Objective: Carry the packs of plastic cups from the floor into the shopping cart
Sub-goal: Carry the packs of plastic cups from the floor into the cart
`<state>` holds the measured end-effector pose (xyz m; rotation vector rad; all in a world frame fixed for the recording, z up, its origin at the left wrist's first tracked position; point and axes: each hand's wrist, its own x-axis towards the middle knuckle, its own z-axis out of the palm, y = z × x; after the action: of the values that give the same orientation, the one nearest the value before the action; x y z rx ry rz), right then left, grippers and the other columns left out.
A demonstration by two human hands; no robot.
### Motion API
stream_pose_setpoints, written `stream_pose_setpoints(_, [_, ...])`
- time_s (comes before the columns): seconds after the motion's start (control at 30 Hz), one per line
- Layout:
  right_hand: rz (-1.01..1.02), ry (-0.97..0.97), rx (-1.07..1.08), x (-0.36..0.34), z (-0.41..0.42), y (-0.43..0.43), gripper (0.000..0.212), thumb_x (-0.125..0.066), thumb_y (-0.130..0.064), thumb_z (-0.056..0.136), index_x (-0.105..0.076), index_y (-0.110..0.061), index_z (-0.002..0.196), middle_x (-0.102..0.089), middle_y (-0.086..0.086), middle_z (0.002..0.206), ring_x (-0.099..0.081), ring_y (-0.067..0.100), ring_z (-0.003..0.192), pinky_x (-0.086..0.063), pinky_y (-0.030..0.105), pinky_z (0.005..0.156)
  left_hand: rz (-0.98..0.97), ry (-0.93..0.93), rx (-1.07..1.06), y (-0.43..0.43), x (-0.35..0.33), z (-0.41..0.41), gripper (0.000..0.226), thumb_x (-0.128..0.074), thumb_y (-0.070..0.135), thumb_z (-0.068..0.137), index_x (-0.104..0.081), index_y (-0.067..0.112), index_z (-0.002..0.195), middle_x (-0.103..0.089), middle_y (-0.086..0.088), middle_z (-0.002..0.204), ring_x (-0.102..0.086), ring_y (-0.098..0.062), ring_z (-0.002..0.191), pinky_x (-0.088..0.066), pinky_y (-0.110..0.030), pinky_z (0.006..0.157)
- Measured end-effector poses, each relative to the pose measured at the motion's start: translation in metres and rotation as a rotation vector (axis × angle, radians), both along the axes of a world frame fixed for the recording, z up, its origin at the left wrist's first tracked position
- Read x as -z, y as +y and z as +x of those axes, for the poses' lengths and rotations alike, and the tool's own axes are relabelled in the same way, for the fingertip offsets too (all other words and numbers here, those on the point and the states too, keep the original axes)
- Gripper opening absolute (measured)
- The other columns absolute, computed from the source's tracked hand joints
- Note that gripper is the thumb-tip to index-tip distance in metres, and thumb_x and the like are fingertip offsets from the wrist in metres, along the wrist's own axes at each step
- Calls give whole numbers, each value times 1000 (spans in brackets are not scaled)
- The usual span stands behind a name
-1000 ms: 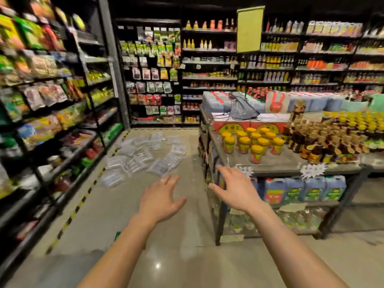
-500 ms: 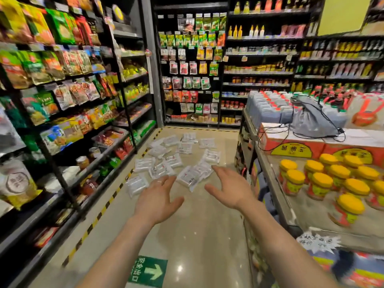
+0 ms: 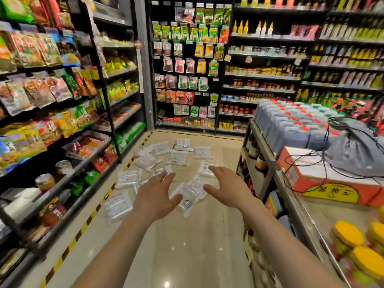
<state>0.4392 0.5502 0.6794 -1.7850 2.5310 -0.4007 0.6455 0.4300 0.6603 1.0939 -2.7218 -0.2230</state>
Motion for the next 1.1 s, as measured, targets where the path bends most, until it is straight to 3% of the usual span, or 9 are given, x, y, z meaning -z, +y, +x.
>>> stream_pose_setpoints(0.17, [3,-47,55,4,-61,-115,73,-46,-60,91,-26,-27,152,-36,0,154,-32,19,141,-35,40,110,50,12,15,-126,3,-57,76,-44,63,90,-19,31,154,-21,2,161,-22,-18,146,-34,-37,110])
stream_pose_setpoints(0.27, [-9,-64,85,14,-97,-172,71,-47,-58,92,-27,-25,152,-36,-1,154,-33,18,141,-36,38,110,44,-13,22,-186,9,-94,80,-33,68,84,-19,31,154,-23,2,160,-22,-17,146,-34,-36,110])
stream_pose_setpoints(0.53, [45,-120,18,79,-210,-317,71,-50,-54,93,-28,-22,152,-37,2,154,-32,20,141,-31,37,113,135,-59,-92,-314,67,-207,84,-29,68,77,-23,30,152,-25,1,159,-31,-22,141,-33,-44,111])
stream_pose_setpoints(0.87, [221,-162,-224,168,-367,-511,70,-51,-54,90,-34,-21,149,-43,4,149,-36,25,138,-34,41,110,336,-15,-334,-446,150,-363,77,-43,63,88,-23,28,153,-24,-2,160,-26,-25,144,-32,-40,111])
stream_pose_setpoints(1.1, [337,-289,-225,254,-413,-605,77,-41,-61,83,-36,-21,148,-41,5,151,-34,24,140,-34,41,111,505,92,-592,-516,240,-392,91,-25,73,74,-29,25,151,-30,-1,157,-29,-22,142,-33,-39,110])
